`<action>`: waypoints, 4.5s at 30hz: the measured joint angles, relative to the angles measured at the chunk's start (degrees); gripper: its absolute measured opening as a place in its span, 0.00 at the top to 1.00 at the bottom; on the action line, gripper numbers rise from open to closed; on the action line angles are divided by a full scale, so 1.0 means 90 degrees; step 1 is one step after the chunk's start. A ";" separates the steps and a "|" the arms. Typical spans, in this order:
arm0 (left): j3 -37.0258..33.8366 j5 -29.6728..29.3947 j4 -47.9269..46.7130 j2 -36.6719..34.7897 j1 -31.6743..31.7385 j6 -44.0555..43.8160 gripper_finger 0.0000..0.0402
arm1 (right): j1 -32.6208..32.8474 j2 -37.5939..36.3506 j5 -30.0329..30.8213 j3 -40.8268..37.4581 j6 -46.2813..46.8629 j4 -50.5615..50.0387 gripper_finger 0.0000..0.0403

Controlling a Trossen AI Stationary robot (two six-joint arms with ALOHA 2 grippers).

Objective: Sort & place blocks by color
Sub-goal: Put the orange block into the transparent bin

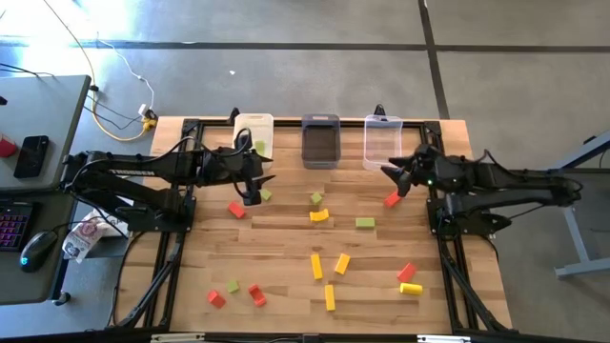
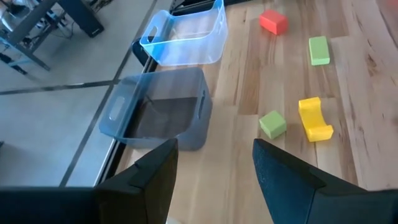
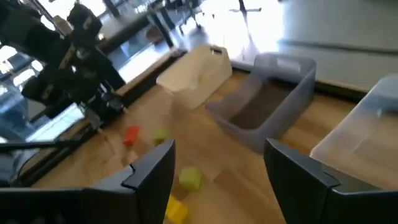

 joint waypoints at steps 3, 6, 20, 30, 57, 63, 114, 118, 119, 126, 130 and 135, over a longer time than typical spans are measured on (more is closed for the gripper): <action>0.0000 0.0001 0.0001 0.0000 0.0000 -0.0051 0.51 | 0.0000 0.0418 -0.0080 0.0637 0.0566 -0.0842 0.42; 0.0000 0.0001 0.0002 0.0000 0.0000 -0.0051 0.51 | 0.0000 0.0801 0.0086 0.1166 0.1319 -0.1584 0.42; 0.0000 0.0001 0.0006 0.0000 0.0000 -0.0233 0.51 | 0.0000 0.1946 -0.0712 0.1572 0.5476 -0.3665 0.42; 0.0000 0.0001 -0.0010 0.0000 0.0000 -0.0221 0.51 | 0.0000 0.2690 -0.1403 0.1520 0.6644 -0.3941 0.42; 0.0000 0.0004 -0.0236 0.0002 -0.0002 -0.0005 0.51 | -0.0020 0.4687 -0.1729 0.1520 0.7251 -0.3451 0.42; 0.0000 0.0004 -0.0236 0.0007 -0.0002 -0.0030 0.51 | -0.0231 0.4685 -0.1786 0.1520 0.7055 -0.3194 0.42; 0.0000 0.0004 -0.0260 0.0012 0.0209 -0.0167 0.51 | -0.1253 0.6381 -0.2231 0.1520 0.8410 -0.3989 0.42; 0.0000 0.0004 -0.0276 0.0012 0.0209 -0.0167 0.51 | -0.1331 0.6493 -0.2206 0.1518 0.8382 -0.3979 0.42; 0.0000 0.0004 -0.0287 0.0012 0.0209 -0.0167 0.51 | -0.1336 0.6525 -0.2196 0.1520 0.8356 -0.3968 0.42; 0.0000 0.0004 -0.0279 0.0012 0.0209 -0.0167 0.51 | -0.1336 0.6944 -0.2398 0.1519 0.8052 -0.3781 0.42; 0.0000 0.0004 -0.0276 0.0012 0.0209 -0.0165 0.51 | -0.1333 0.7108 -0.2292 0.1536 0.7824 -0.3612 0.42; 0.0000 0.0004 -0.0269 0.0012 0.0209 -0.0165 0.51 | -0.1331 0.7157 -0.2235 0.1545 0.7719 -0.3701 0.46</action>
